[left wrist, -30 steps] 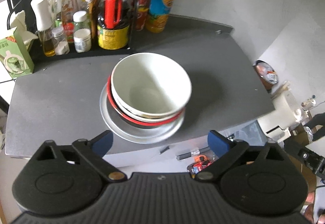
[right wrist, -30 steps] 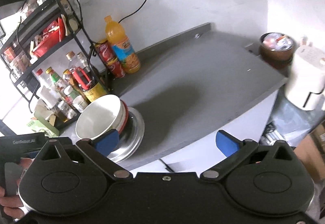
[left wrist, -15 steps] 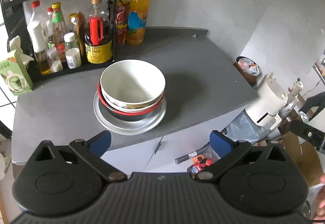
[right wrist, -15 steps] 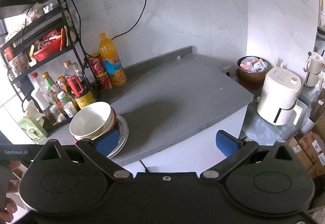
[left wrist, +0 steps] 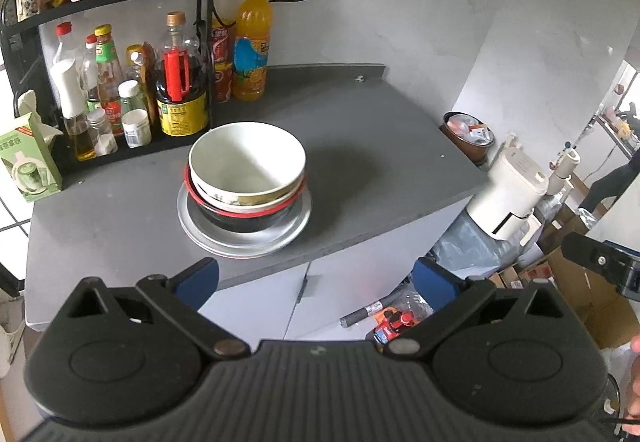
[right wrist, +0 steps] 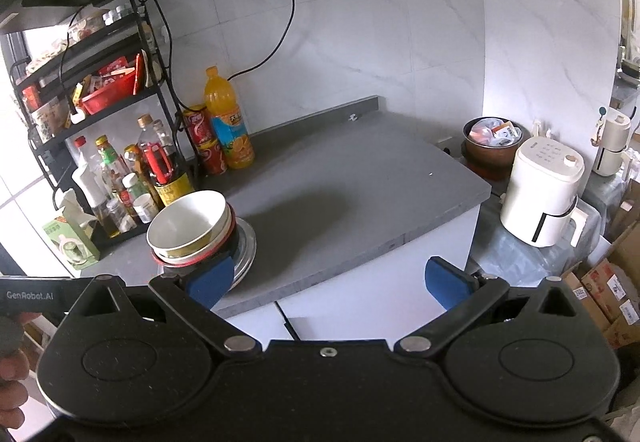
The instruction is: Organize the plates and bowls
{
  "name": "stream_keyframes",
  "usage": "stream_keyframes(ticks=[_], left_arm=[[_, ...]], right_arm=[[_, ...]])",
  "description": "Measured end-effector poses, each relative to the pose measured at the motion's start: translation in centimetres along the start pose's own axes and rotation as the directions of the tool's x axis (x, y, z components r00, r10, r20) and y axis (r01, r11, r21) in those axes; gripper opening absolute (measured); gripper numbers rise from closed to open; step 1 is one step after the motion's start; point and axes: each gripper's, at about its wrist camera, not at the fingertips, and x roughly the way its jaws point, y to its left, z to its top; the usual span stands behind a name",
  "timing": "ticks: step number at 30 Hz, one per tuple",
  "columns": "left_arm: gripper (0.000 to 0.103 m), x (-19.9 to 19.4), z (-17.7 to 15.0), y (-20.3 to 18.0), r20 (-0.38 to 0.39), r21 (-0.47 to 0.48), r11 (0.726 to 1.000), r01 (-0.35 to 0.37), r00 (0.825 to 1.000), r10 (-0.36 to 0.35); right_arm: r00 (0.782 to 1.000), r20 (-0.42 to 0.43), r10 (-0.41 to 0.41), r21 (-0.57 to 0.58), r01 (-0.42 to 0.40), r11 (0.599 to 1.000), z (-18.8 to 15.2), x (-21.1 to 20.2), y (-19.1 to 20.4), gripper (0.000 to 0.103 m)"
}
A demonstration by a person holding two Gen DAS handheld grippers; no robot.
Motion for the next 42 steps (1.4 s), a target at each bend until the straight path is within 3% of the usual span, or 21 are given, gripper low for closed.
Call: stream_keyframes(ticks=[18, 42], left_arm=[[0.102, -0.6, -1.7, 1.1, 0.009, -0.026, 1.000, 0.001, 1.000, -0.001], [0.102, -0.6, -0.8, 2.6, 0.005, 0.004, 1.000, 0.004, 1.000, -0.004]], right_arm=[[1.000, 0.007, 0.023, -0.005, -0.023, 1.000, -1.2, -0.3, 0.3, 0.103], [1.000, -0.019, 0.016, -0.023, -0.017, 1.000, -1.5, 0.1, 1.7, 0.103]])
